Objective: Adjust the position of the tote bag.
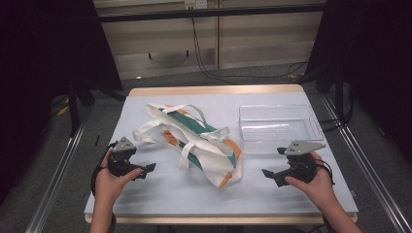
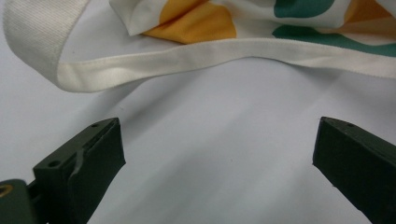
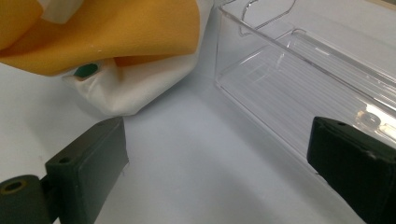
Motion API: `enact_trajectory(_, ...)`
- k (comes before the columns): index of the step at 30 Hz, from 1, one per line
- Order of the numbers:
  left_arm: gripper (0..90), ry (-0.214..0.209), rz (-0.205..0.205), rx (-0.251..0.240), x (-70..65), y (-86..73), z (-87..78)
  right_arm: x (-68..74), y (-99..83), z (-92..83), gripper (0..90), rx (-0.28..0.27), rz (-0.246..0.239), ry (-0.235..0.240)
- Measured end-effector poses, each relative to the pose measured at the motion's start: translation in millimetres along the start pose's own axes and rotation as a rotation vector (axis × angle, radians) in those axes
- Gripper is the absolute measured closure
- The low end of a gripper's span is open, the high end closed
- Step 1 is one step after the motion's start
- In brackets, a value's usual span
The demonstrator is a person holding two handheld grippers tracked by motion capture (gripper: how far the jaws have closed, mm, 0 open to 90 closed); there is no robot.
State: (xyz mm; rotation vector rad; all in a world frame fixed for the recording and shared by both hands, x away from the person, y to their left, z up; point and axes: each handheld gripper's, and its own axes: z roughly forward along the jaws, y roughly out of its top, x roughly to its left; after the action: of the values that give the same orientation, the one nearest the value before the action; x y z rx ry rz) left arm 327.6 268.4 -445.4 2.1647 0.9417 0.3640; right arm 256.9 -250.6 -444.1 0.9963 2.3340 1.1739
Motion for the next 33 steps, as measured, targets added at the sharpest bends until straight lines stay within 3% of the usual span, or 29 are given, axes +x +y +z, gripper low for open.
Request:
enact_trajectory(4, 1.8, 0.001, 0.007, 0.007, 1.9, 0.3, -0.4, 2.1, -0.6, 2.0, 4.8, 0.005, -0.002, 0.003)
enact_trajectory(8, 1.3, 0.0, -0.022, 0.004, 5.3, 1.0, -1.9, 3.1, -1.3, 3.9, 4.8, 0.012, -0.009, 0.009)
enact_trajectory(11, 1.2, 0.003, -0.019, 0.012, 6.8, 0.4, -2.8, 3.5, -1.6, 4.4, 4.8, 0.012, -0.009, 0.011)
enact_trajectory(15, 1.1, 0.005, -0.018, 0.015, 8.6, 1.5, 0.1, 6.0, -1.7, 7.8, 5.1, 0.012, -0.013, 0.025)
enact_trajectory(18, 1.4, 0.011, 0.004, 0.027, 10.5, 4.2, 8.0, 9.5, -1.3, 11.6, 5.2, 0.02, -0.018, 0.028)
enact_trajectory(21, 3.3, 0.03, -0.007, 0.045, 17.3, 5.4, 12.5, 13.4, 0.2, 15.7, 5.9, 0.023, -0.023, 0.046)
enact_trajectory(23, 4.1, 0.018, -0.022, 0.035, 19.9, 5.5, 15.3, 14.6, 1.1, 17.1, 6.0, 0.024, -0.027, 0.047)
enact_trajectory(26, 12.3, 0.009, 0.002, 0.026, 16.7, 8.3, 19.3, 20.6, 3.5, 22.9, 6.9, 0.028, -0.034, 0.065)
enact_trajectory(28, 16.6, -0.013, 0.024, -0.024, 6.3, 13.4, 21.1, 23.4, 4.2, 25.7, 7.1, 0.032, -0.037, 0.074)
enact_trajectory(30, 16.6, -0.011, 0.033, -0.024, 3.5, 15.8, 23.3, 24.7, 4.6, 27.0, 7.3, 0.033, -0.04, 0.082)
enact_trajectory(31, 16.7, 0.0, 0.07, -0.013, 2.1, 21.4, 28.1, 27.3, 5.3, 29.5, 8.1, 0.036, -0.052, 0.091)
enact_trajectory(33, 17.2, 0.005, 0.08, -0.018, 2.1, 24.1, 30.5, 28.6, 5.8, 30.6, 8.1, 0.038, -0.053, 0.095)
